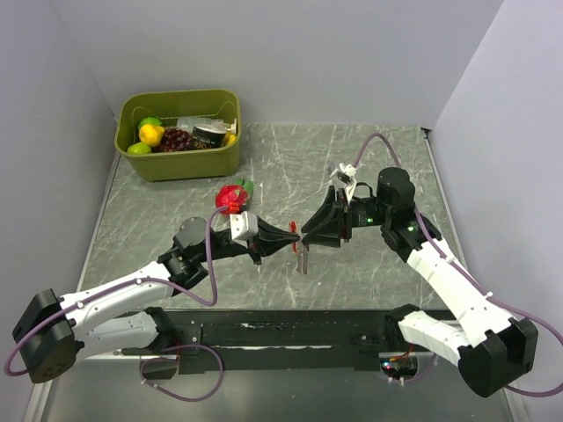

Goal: Put the keys on the keyring

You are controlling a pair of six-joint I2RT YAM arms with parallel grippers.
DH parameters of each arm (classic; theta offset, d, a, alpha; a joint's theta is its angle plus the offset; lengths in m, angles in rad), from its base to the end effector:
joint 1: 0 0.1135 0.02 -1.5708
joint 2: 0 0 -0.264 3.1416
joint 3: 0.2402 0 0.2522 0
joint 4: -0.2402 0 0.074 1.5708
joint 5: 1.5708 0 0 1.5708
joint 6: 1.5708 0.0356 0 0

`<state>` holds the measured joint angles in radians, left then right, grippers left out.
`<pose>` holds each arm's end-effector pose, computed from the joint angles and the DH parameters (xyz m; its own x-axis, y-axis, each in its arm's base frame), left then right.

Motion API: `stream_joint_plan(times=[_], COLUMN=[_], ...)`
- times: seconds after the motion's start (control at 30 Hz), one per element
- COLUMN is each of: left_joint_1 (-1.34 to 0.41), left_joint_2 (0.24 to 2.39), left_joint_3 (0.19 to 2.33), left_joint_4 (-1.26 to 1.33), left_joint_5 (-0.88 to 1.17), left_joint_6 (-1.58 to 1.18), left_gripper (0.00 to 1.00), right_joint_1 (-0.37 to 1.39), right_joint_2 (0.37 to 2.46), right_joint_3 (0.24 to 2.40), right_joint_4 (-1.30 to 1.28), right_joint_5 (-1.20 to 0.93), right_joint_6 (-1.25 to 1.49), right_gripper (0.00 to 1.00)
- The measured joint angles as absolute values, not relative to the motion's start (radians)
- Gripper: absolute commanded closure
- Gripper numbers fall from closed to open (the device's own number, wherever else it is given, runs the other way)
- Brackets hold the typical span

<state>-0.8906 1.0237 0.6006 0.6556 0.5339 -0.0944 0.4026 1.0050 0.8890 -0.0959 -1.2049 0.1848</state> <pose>0.1321 -0.1921 0.3172 0.0518 -0.1931 -0.9798 0.9900 0.1388 0.0250 0.1834 0.1142 0.3494 -0.3703 -0.0862 -0.9249 -0.9279 -0.0129 0.3727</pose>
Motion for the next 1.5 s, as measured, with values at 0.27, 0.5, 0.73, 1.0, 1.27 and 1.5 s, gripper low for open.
stream_joint_plan(times=[0.27, 0.5, 0.73, 1.0, 1.27, 1.5], left_joint_1=[-0.889, -0.889, -0.889, -0.888, -0.785, -0.706], left_joint_2=[1.024, 1.023, 1.022, 1.003, 1.007, 1.151], left_joint_3=[0.601, 0.604, 0.61, 0.675, 0.854, 1.122], left_joint_4=[0.654, 0.653, 0.638, 0.508, 0.286, -0.031], left_joint_5=[0.529, 0.527, 0.519, 0.485, 0.562, 0.756], left_joint_6=[-0.099, -0.102, -0.099, -0.054, 0.011, 0.131], left_gripper=[0.99, 0.99, 0.76, 0.57, 0.46, 0.47], right_joint_1=[0.401, 0.401, 0.401, 0.4, 0.399, 0.4], right_joint_2=[1.007, 1.015, 1.015, 1.019, 1.065, 1.081], right_joint_3=[0.889, 0.889, 0.89, 0.946, 1.035, 1.044], right_joint_4=[-0.089, -0.072, -0.078, -0.224, -0.41, -0.517], right_joint_5=[-1.193, -1.185, -1.184, -1.139, -1.079, -1.009], right_joint_6=[0.203, 0.216, 0.207, 0.115, -0.028, -0.112], right_gripper=[0.97, 1.0, 1.0, 1.0, 1.0, 1.0])
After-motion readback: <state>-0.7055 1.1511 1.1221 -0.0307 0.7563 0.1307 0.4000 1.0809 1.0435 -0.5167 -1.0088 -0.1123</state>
